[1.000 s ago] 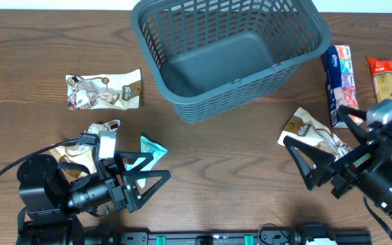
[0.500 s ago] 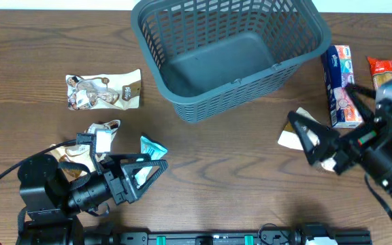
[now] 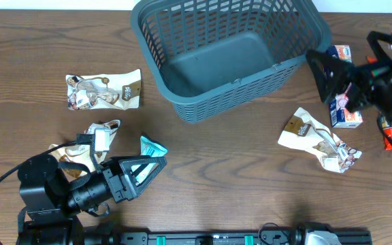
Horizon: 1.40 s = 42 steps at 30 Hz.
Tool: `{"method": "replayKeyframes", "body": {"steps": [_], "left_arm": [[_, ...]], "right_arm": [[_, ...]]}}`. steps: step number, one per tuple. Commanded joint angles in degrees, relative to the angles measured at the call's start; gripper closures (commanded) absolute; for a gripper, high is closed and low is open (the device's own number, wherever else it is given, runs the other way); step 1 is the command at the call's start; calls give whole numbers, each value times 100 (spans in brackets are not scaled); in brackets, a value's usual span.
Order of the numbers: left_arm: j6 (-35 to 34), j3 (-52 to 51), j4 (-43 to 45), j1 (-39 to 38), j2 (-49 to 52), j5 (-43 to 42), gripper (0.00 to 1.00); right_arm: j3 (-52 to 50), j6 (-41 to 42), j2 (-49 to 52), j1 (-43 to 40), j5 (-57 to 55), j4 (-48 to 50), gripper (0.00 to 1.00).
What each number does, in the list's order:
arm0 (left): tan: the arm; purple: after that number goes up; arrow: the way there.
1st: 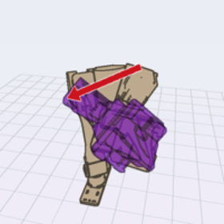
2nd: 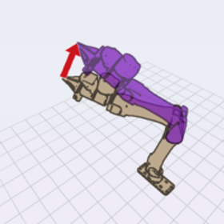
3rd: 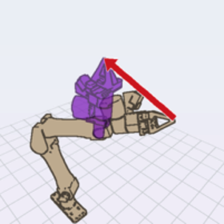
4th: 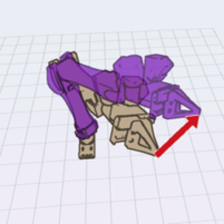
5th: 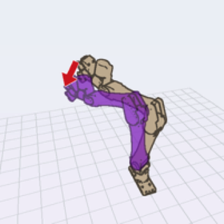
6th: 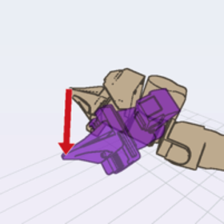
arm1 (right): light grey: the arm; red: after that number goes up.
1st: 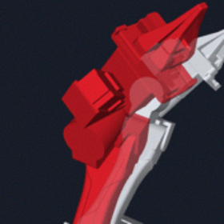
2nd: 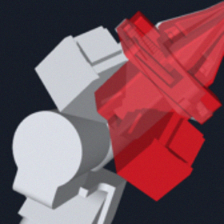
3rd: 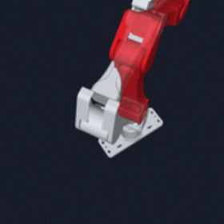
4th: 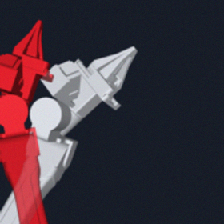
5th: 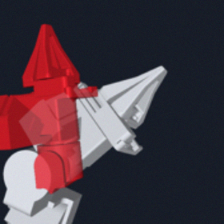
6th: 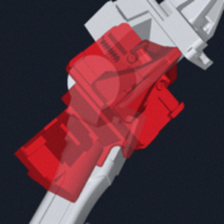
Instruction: Pack container
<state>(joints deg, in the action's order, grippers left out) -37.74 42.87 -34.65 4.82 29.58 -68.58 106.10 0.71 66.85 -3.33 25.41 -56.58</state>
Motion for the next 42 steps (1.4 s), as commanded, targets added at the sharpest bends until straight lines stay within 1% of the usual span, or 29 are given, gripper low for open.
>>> {"method": "replayKeyframes", "body": {"steps": [1, 5, 8, 12, 15, 17, 22, 25, 27, 29, 31, 34, 36, 39, 42], "left_arm": [[-70, 63, -4, 26, 4, 7, 1], [-153, 63, 17, 26, 4, 15, 1], [-83, 63, 269, 24, 4, 72, 1], [-74, 66, 1215, -15, 4, 68, 1], [-236, 66, 1985, -221, 13, 103, 1], [-424, 68, 2310, -457, 35, 280, 1], [-431, 85, 2321, -1314, 223, 1104, 1], [-210, 162, 2319, -2002, 533, 1593, 1], [-2, 282, 2315, -2573, 879, 1993, 2], [273, 431, 2162, -3077, 1244, 2468, 1], [728, 708, 1692, -3633, 1738, 3110, 1], [1464, 1502, 487, -4389, 2614, 4221, 1], [1727, 2116, -260, -4701, 3128, 4848, 1], [2074, 2907, -981, -4922, 3738, 5340, 1], [2352, 3403, -1268, -4942, 4129, 5436, 1]], "right_arm": [[138, -188, 313, -116, 223, -109, 1], [142, -254, 494, -304, 225, -122, 1], [146, -251, 516, -538, 227, 52, 1], [240, -302, 520, -848, 339, 293, 1], [293, -361, 553, -1058, 479, 321, 1], [293, -363, 610, -1176, 584, 313, 1], [293, -380, 872, -1381, 1132, 299, 1], [297, -339, 1091, -1388, 1534, 310, 1], [302, -144, 1268, -1388, 1768, 343, 1], [306, 83, 1421, -1384, 1880, 343, 1], [315, 188, 1574, -1384, 1980, 289, 1], [431, 199, 1827, -1381, 2184, -9, 1], [533, 81, 1961, -1377, 2210, -297, 3], [699, -380, 2090, -1274, 2267, -820, 4], [793, -852, 2103, -1102, 2264, -1233, 2]]}}
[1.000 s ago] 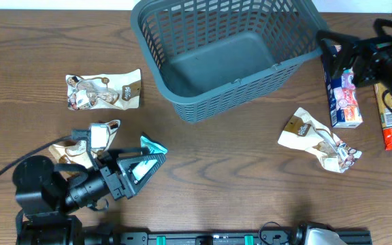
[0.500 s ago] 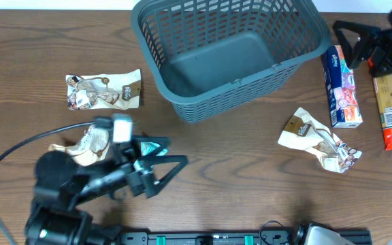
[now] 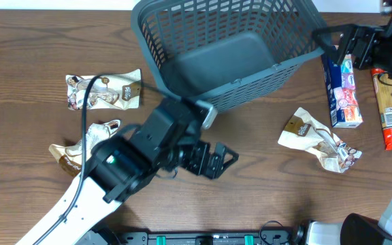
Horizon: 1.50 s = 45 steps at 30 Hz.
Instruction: Pack container
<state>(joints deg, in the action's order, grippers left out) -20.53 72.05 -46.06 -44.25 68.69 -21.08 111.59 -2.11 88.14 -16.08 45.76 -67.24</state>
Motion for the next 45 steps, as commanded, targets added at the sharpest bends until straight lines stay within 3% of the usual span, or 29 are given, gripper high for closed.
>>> {"method": "replayKeyframes", "body": {"steps": [1, 7, 15, 21, 24, 45], "left_arm": [[669, 555, -127, -35, 278, 684, 1], [944, 874, -256, -37, 387, 1029, 1], [1086, 898, -699, -479, 479, 1064, 1], [968, 898, -702, -1239, 627, 1222, 1], [883, 898, -699, -1451, 656, 1325, 1], [800, 898, -680, -1467, 654, 1300, 1]], "right_arm": [[278, -699, -26, 229, 227, -284, 2], [463, -1237, -26, 706, -691, -874, 7], [463, -2542, 87, 1405, -1331, -824, 1], [466, -2494, 400, 1462, -1563, -507, 2], [466, -2470, 614, 1460, -1552, -468, 9], [568, -2061, 1585, 1102, -734, 321, 9]]}}
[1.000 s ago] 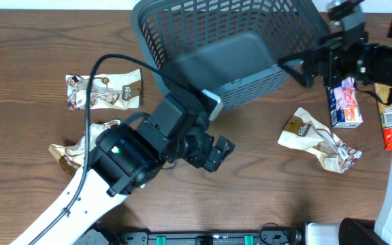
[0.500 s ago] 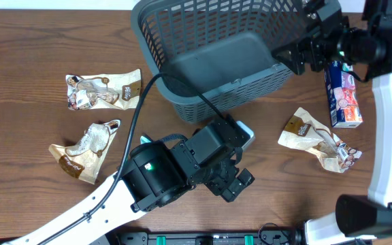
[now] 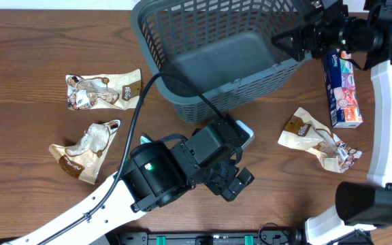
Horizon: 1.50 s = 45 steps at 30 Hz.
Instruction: Pack container
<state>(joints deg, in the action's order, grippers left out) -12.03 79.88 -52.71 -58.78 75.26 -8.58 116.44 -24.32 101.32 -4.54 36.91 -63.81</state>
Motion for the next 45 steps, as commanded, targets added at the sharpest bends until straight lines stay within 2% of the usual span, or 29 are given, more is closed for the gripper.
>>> {"method": "replayKeyframes", "body": {"steps": [1, 20, 29, 31, 32, 34, 35, 36, 38, 45], "left_arm": [[-52, 116, -17, -13, -4, 48, 1], [-42, 103, 28, -11, -2, 87, 2], [-42, 87, 282, -11, 236, 785, 1], [-42, 87, 332, -11, 323, 804, 31], [-44, 87, 348, -11, 385, 824, 45], [-46, 87, 352, -11, 457, 826, 73], [-50, 87, 352, -11, 483, 848, 86], [-52, 87, 348, -11, 505, 905, 94], [-57, 87, 352, -11, 516, 1049, 94], [-70, 87, 378, -4, 511, 1773, 94]], "right_arm": [[83, 181, 348, -52, 153, -33, 9], [83, 352, 890, -24, 686, -66, 11], [83, 352, 1047, -26, 660, -111, 11], [83, 352, 1047, -28, 658, -114, 18], [83, 352, 1047, -31, 654, -114, 30], [83, 354, 1047, -31, 634, -111, 61], [83, 385, 1047, -31, 612, -109, 72], [83, 452, 1047, -31, 557, -92, 84], [83, 640, 1047, -31, 391, -42, 98], [83, 1104, 1047, -31, -7, 258, 99]]}}
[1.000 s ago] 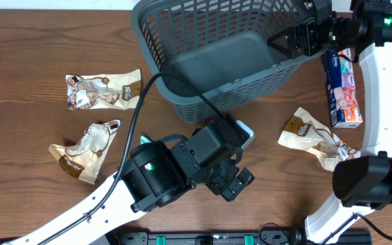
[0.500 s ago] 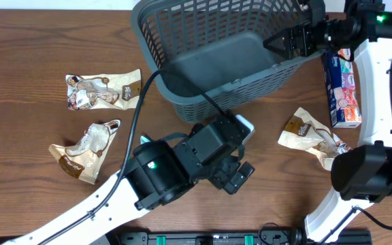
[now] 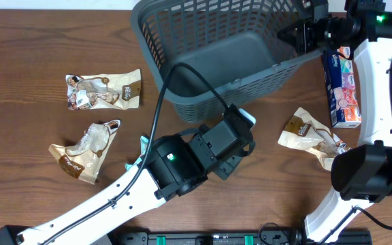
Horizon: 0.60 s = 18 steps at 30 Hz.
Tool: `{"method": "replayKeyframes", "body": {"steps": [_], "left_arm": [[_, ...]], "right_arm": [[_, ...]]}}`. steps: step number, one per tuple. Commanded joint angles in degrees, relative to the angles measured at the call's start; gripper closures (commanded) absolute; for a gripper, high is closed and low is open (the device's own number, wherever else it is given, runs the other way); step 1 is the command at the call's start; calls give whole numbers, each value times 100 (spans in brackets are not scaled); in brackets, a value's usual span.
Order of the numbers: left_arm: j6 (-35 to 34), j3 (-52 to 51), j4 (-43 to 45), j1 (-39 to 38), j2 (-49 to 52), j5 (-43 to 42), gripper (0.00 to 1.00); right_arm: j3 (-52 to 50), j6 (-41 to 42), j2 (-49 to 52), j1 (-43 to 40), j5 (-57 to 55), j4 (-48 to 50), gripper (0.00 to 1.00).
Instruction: Pack container
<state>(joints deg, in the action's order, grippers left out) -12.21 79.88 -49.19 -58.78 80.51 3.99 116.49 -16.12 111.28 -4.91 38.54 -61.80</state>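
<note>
The grey mesh basket [image 3: 203,102] stands tilted at the back centre and looks empty. My left arm reaches across the table's middle. Its wrist and left gripper [image 3: 233,139] sit just in front of the basket's front wall; the fingers are hidden beneath the wrist. A teal packet [image 3: 143,143] peeks out on the table beside that arm. My right gripper [image 3: 303,30] hovers at the basket's right rim, dark against the mesh, and its jaws cannot be made out. A blue carton [image 3: 342,88] lies right of the basket.
Two crumpled snack bags lie at the left, one [image 3: 104,90] behind the other [image 3: 87,146]. A third snack bag [image 3: 318,139] lies right of centre. The right arm's white links [image 3: 380,88] run down the right side and cover that strip of table.
My left arm's wrist has moved from the lower middle of the table up to the basket's front wall, and the teal packet's edge shows beside it again. The right gripper has barely shifted at the rim.
First my left gripper stood open around the teal packet at the lower left, and the right gripper was by the blue carton. Then the left arm was over the table's middle and the right gripper by the basket's right corner. Both now sit at the basket.
</note>
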Motion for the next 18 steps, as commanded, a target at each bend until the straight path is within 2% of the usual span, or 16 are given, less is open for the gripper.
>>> {"method": "replayKeyframes", "body": {"steps": [1, 18], "left_arm": [[-55, 87, 42, 0, -13, 553, 95], [-31, 87, 236, 946, 114, 566, 94]], "right_arm": [[79, 284, 50, 7, -173, 79, 99], [76, 275, 50, 7, -376, -166, 99]]}}
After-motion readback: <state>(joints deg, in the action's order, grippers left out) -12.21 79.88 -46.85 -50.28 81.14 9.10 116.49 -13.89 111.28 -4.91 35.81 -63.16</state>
